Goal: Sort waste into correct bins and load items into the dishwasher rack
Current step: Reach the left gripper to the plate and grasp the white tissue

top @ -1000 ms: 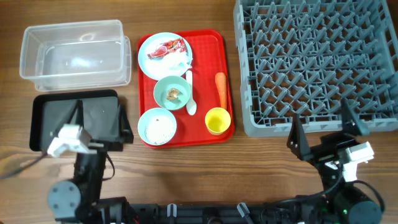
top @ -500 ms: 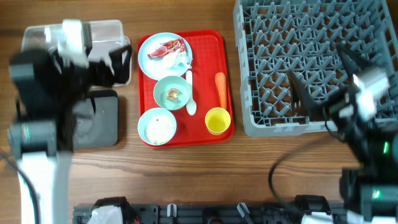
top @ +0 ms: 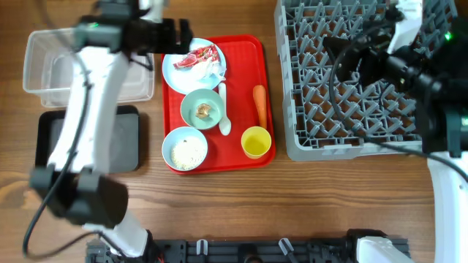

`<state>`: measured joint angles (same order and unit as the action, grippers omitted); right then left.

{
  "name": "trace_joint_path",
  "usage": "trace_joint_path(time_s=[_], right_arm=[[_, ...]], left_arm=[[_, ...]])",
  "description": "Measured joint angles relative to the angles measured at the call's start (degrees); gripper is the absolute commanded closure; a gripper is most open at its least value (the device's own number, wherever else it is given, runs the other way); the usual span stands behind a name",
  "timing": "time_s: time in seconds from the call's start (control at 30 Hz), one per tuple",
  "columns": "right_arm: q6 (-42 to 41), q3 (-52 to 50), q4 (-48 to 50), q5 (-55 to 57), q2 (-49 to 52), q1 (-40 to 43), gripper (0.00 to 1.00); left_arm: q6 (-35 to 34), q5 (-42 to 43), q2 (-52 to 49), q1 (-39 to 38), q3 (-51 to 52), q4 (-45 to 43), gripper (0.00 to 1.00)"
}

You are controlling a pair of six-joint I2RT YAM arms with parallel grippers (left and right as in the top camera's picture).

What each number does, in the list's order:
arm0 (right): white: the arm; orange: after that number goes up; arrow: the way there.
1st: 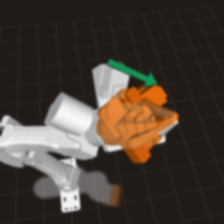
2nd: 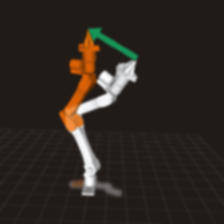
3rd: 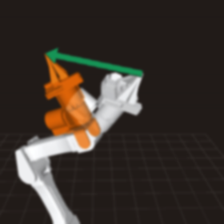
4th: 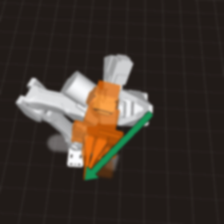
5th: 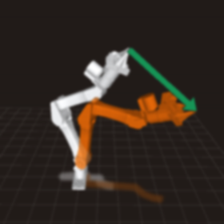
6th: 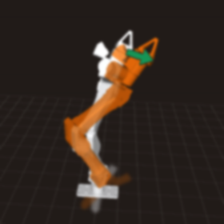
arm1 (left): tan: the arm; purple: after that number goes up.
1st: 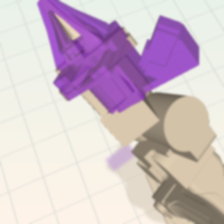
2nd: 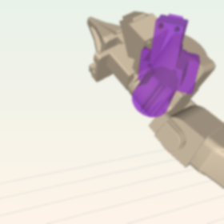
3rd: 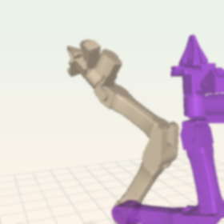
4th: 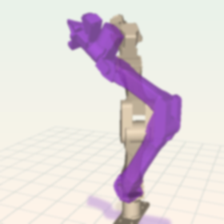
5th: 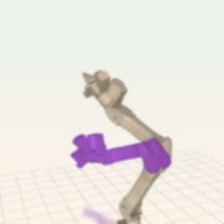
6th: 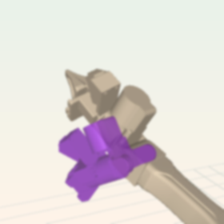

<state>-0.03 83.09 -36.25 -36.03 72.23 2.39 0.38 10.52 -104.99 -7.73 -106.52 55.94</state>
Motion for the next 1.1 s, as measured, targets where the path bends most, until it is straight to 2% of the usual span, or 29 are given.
trace_joint_path(time_s=[0.27, 0.5, 1.03, 1.1], right_arm=[[-2.01, 0.02, -5.42, 0.0, 2.62, 0.0, 0.0], [-2.32, 0.02, -7.48, 0.09, 2.84, 0.0, 0.0], [-2.32, 0.04, -9.22, 0.09, 2.84, 0.0, 0.0], [-2.32, 0.07, -9.44, 0.09, 2.84, 0.0, 0.0]], left_arm=[[1.11, -1.97, -12.02, -2.93, 0.0, -7.54, 0.0], [5.84, -2.16, -20.0, -2.89, 0.0, -11.52, 0.0], [11.39, -2.14, -27.91, -3.45, -0.17, -12.63, 0.0], [11.61, -2.45, -29.11, -3.78, -0.17, -12.85, 0.04]])
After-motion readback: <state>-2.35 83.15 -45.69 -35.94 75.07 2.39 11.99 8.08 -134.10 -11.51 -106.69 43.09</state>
